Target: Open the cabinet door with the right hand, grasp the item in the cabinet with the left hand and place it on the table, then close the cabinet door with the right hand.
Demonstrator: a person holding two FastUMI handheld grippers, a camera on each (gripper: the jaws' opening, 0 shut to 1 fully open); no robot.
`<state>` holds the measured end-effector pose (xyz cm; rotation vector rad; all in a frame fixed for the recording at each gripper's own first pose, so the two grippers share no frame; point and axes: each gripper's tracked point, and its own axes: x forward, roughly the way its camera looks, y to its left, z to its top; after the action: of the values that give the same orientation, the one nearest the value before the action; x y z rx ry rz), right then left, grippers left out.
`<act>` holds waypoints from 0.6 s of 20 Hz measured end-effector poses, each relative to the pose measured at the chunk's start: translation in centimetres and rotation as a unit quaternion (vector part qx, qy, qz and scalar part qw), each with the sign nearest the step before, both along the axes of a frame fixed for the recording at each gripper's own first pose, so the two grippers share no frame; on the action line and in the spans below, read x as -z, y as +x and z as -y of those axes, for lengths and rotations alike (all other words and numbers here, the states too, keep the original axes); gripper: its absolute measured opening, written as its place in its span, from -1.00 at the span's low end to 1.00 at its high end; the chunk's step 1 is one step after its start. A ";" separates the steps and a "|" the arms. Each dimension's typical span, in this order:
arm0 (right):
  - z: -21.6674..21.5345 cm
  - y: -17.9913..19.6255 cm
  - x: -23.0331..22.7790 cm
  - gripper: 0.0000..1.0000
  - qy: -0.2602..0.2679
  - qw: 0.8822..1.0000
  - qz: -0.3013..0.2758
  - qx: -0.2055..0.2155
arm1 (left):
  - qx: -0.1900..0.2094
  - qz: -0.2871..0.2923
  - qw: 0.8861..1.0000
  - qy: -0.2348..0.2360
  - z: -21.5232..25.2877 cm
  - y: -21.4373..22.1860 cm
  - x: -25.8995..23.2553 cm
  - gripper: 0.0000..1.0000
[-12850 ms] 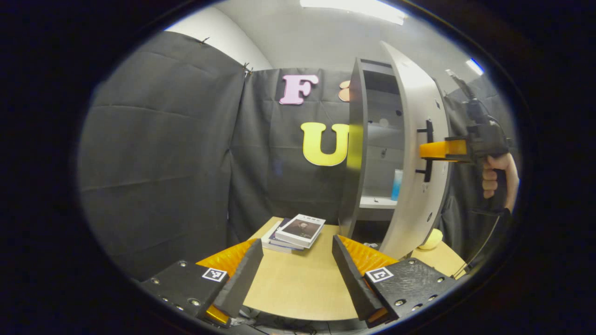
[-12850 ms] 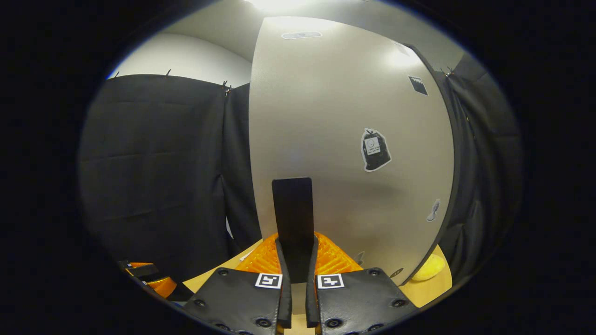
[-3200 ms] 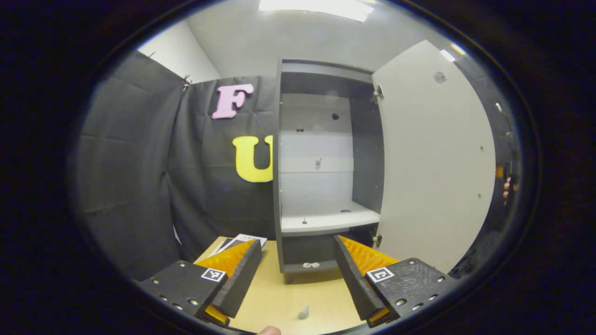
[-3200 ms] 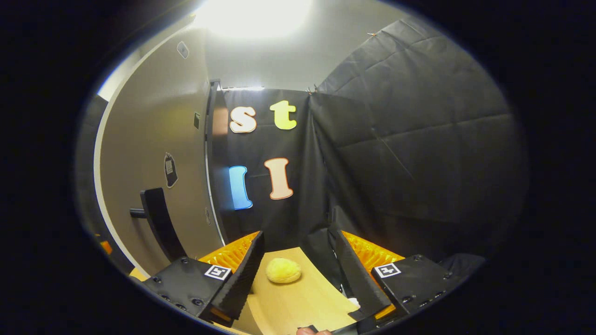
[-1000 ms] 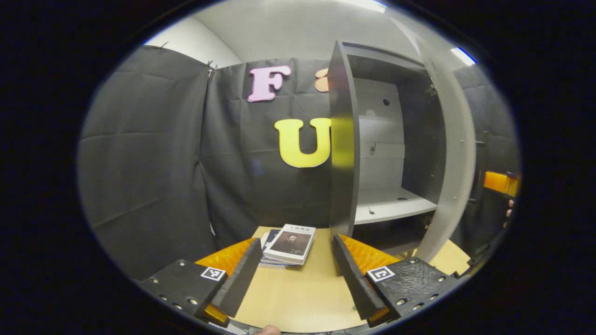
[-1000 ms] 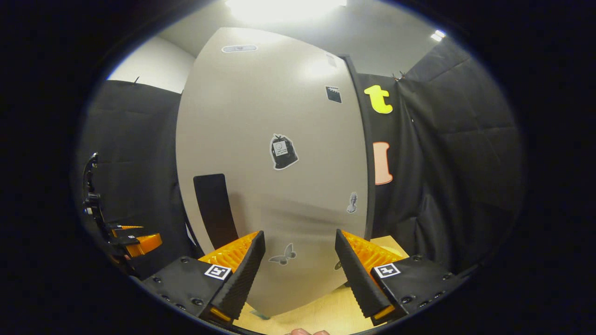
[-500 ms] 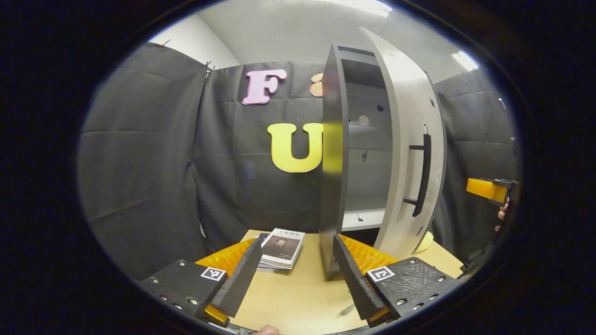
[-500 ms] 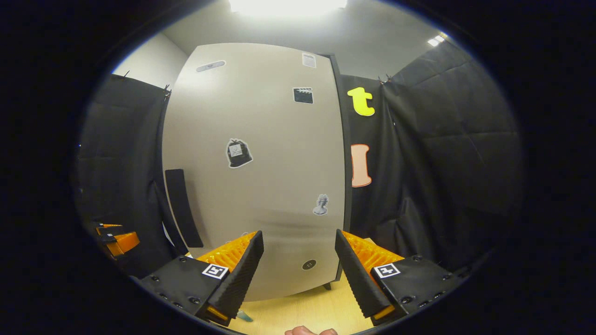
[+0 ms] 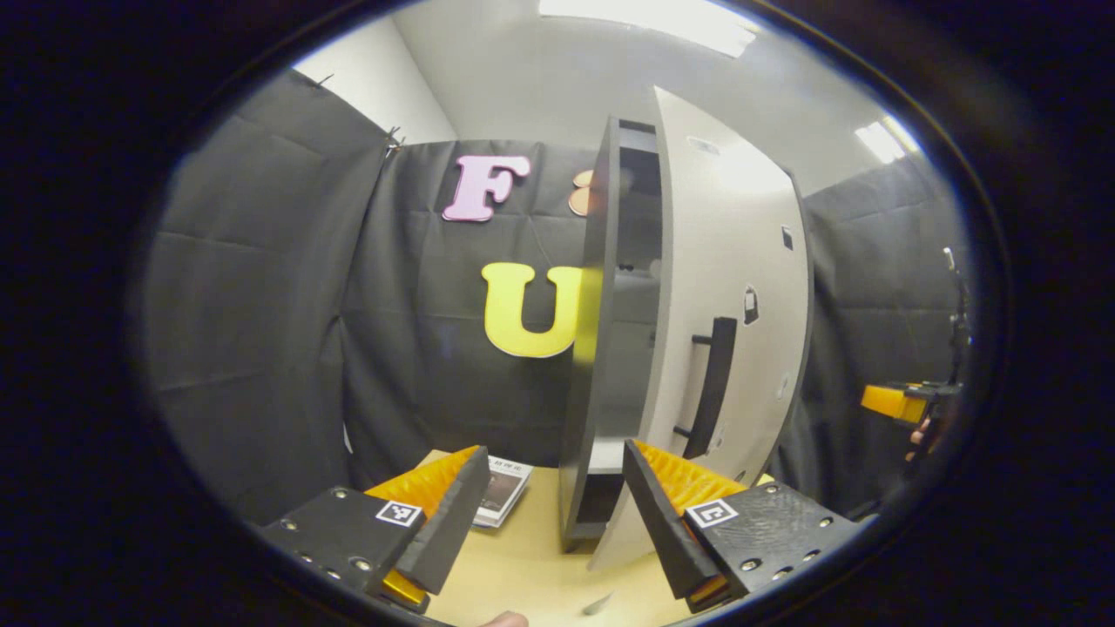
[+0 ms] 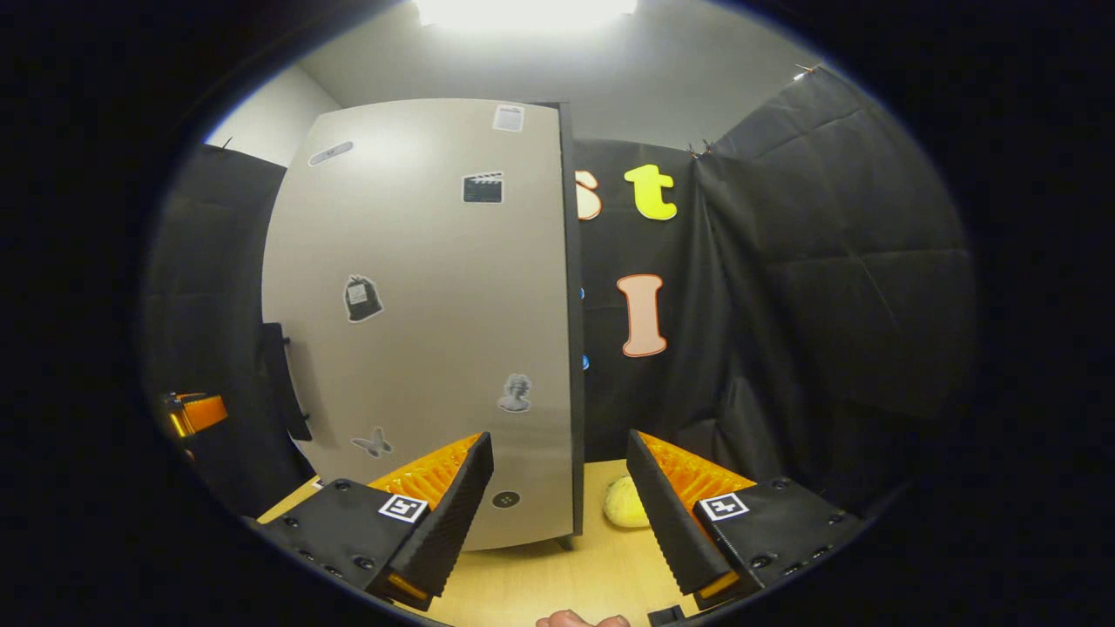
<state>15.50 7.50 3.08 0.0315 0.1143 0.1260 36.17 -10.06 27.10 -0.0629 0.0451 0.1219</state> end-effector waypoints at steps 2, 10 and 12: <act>1.5 0.5 0.3 0.86 0.010 1.000 -0.005 -0.003 | -0.006 0.013 1.000 -0.001 0.2 -0.2 -1.4 0.84; 5.2 0.8 -0.1 0.94 0.027 0.999 0.000 -0.036 | -0.019 0.020 0.999 0.032 4.4 -1.7 -2.7 0.83; 5.7 0.7 0.4 0.94 0.031 0.998 -0.006 -0.055 | -0.018 0.021 1.000 0.009 7.0 -2.0 -1.9 0.88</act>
<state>16.24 1.85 2.73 0.0883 0.1232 0.2388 34.14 -17.04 29.03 -0.0483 0.0010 0.1577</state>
